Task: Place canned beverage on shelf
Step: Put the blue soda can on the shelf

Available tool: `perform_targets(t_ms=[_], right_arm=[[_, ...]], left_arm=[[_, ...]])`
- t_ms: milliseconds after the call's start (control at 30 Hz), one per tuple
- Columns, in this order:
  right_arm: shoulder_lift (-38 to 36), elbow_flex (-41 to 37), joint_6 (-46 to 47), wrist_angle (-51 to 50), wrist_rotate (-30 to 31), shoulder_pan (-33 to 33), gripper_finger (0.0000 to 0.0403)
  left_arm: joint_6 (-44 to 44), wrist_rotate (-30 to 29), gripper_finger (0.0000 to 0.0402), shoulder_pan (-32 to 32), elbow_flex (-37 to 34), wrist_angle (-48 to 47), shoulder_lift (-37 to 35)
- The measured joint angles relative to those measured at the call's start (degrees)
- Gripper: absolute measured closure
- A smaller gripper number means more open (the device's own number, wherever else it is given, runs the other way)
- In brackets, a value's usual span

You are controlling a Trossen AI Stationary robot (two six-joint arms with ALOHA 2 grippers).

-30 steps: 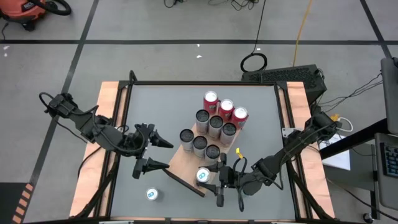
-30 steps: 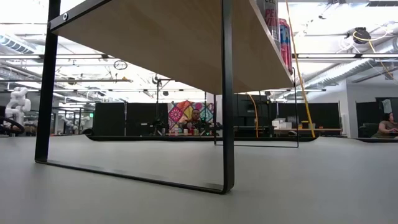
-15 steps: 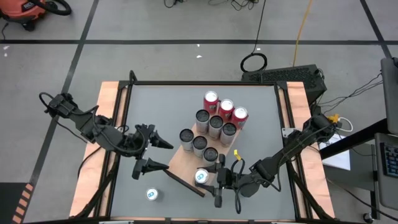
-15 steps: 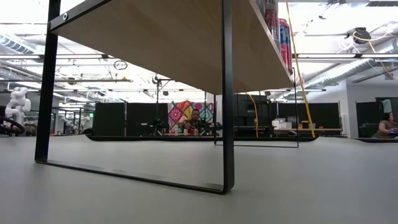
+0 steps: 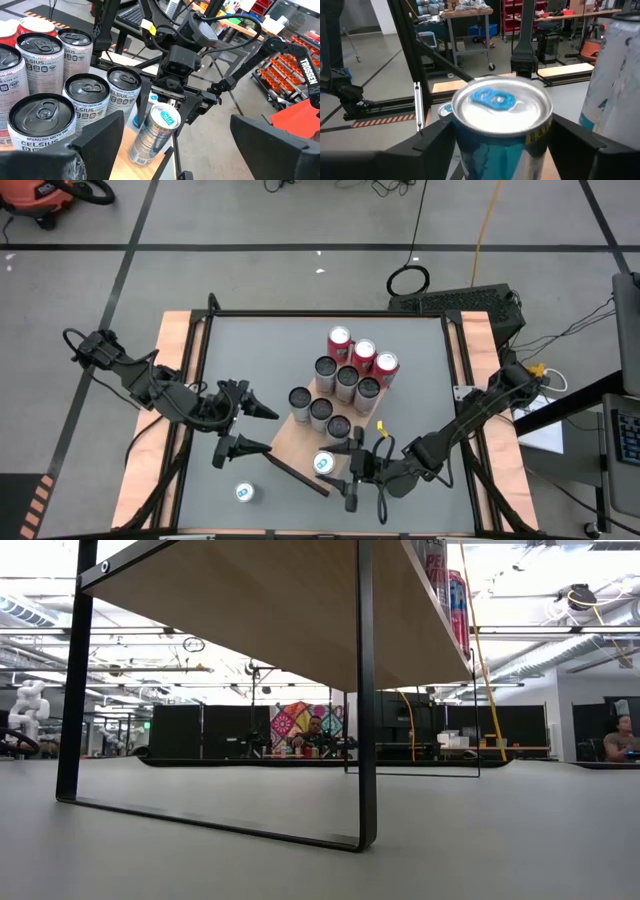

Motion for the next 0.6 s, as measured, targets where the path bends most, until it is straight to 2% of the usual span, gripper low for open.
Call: perform_targets(t_ms=[133, 333, 600], right_arm=[[-0.4, 0.0, 0.0, 0.1, 0.1, 0.0, 0.0119], [-1.3, 0.0, 1.2, -0.8, 0.1, 0.4, 0.0115], [-4.4, 0.0, 3.7, -8.3, 1.3, 0.9, 0.0115]], left_arm=[[0.0, 0.0, 0.0033, 0.0, 0.0, 0.0, 0.0], [-0.3, 0.0, 0.0033, 0.0, 0.0, 0.0, 0.0], [-0.2, 0.0, 0.0033, 0.0, 0.0, -0.1, 0.0]])
